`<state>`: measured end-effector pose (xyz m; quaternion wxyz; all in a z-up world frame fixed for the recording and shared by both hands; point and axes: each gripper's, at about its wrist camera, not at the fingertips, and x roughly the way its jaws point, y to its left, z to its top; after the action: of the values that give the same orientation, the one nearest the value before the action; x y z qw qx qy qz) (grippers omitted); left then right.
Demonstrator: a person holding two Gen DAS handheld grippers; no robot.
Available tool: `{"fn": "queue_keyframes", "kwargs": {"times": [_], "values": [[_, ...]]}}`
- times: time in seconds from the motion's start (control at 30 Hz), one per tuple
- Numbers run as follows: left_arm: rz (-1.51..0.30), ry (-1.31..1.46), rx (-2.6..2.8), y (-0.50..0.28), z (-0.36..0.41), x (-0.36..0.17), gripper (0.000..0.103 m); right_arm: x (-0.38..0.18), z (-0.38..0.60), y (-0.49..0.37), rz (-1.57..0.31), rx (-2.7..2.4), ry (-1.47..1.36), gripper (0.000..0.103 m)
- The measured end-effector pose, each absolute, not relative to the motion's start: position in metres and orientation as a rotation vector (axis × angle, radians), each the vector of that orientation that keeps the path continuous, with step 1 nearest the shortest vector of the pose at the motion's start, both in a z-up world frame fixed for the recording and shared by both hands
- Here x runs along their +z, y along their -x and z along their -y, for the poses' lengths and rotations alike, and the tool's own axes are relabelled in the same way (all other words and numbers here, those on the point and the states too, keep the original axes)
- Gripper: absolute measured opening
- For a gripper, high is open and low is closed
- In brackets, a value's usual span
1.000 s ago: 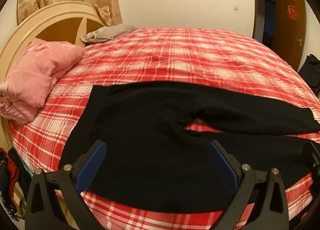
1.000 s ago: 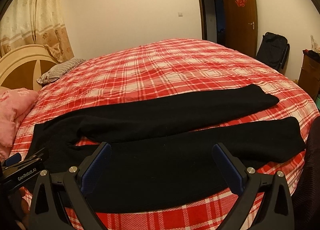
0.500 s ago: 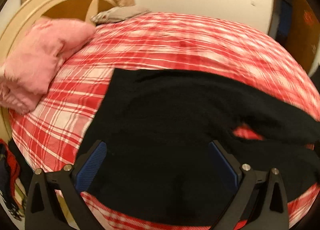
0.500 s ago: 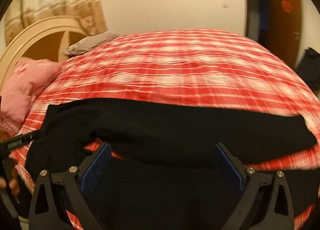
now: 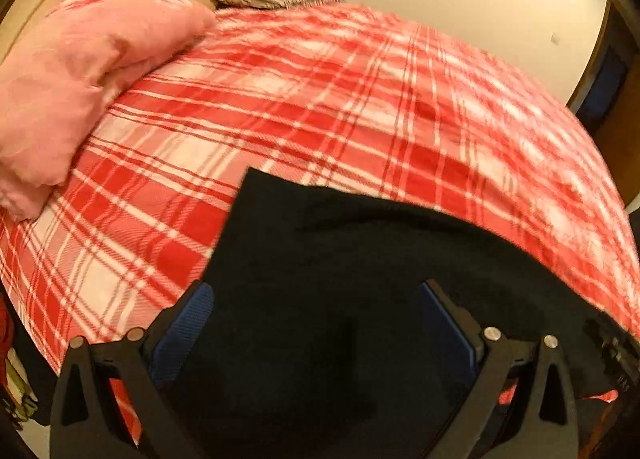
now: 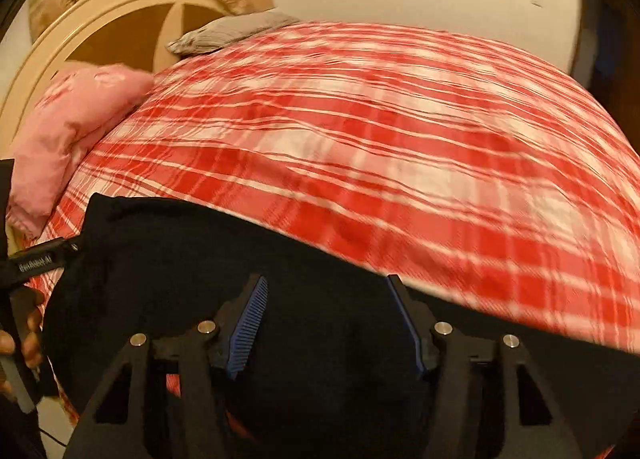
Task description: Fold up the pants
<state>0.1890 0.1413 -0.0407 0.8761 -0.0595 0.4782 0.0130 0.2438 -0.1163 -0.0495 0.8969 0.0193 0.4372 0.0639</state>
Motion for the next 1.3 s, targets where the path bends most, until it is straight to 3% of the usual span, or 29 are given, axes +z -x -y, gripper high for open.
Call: {"fn": "queue_keyframes", "kwargs": {"times": [0.33,0.4,0.47,0.53,0.63,0.97,1.3], "values": [[-1.06,0.116,0.044,-0.205,-0.138,-0.071,0.103,-0.089,0.098,-0.297,-1.029,0.27,0.061,0.061],[-1.056,0.095,0.048,-0.206,-0.137,-0.073,0.103,-0.089,0.097,-0.295,-1.026,0.303,0.068,0.053],[-1.049,0.075,0.051,-0.206,-0.135,-0.075,0.103,-0.089,0.09,-0.293,-1.032,0.342,0.099,0.029],[-1.043,0.064,0.053,-0.208,-0.134,-0.077,0.103,-0.085,0.085,-0.291,-1.042,0.353,0.126,0.013],[-1.045,0.049,0.058,-0.21,-0.133,-0.077,0.103,-0.078,0.081,-0.286,-1.022,0.327,0.164,0.005],[-0.986,0.11,0.021,-0.159,-0.164,-0.048,0.103,-0.003,0.042,-0.188,-0.735,0.286,0.372,0.005],[-0.978,0.21,0.023,-0.133,-0.196,-0.043,0.103,-0.055,-0.007,-0.092,-0.709,0.32,0.452,0.005]]}}
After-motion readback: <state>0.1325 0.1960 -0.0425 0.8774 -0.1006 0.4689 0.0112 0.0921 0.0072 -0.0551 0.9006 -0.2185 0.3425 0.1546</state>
